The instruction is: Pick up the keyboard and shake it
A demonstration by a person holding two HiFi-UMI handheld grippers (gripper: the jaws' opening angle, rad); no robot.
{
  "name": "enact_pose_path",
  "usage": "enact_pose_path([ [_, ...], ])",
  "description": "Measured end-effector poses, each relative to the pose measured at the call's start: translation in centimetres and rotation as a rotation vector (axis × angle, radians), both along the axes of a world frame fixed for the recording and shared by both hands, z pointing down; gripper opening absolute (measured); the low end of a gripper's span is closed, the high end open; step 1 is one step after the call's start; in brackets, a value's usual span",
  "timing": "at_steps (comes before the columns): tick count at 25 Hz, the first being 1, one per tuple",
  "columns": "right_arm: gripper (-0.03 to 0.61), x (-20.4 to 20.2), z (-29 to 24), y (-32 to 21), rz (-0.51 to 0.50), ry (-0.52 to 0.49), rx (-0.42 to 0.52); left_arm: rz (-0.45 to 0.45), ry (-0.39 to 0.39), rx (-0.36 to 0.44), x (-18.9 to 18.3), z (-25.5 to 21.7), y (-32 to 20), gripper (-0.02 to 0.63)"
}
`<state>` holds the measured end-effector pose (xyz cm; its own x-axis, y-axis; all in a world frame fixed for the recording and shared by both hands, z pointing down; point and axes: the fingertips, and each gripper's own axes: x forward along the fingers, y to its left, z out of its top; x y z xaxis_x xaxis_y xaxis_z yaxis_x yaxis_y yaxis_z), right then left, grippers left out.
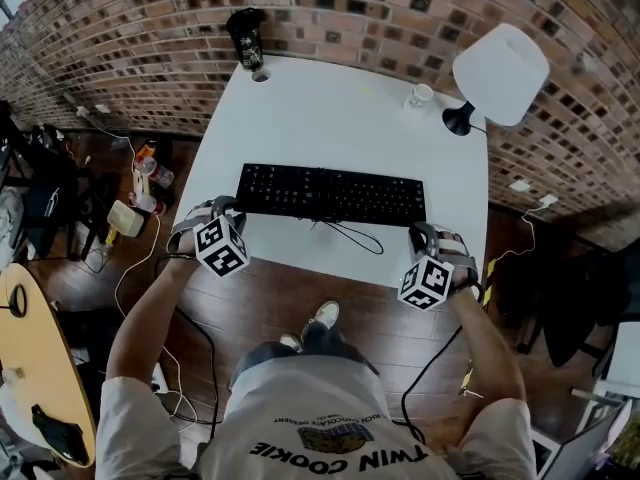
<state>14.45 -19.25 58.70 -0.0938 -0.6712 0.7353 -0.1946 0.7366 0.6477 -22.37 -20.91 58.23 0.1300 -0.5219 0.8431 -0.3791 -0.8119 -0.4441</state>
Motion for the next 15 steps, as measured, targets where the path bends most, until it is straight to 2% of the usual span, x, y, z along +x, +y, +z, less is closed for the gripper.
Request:
enact_pose_path([
  [4, 0.035, -0.3, 0.3, -0.1, 0.054, -0.034, -0.029, -0.011, 0.006, -0.008, 0.1, 0.4, 0.3, 0.097],
  [7, 0.037, -0.6, 0.1, 0.0, 0.081, -0.056, -0.048, -0.054, 0.045, -0.021, 0.3, 0.1, 0.5, 0.097],
  [12, 0.037, -2.5, -2.9, 1.5, 0.148, -0.201, -0.024, -0.118, 0.185, 0.019, 1.6, -1.9, 2.2, 0.097],
  [15, 0.037, -4.3, -4.4, 3.7, 0.209, -0.316, -0.068, -0.142, 0.296, 0.024, 3.2, -3.6, 4.3, 0.08],
])
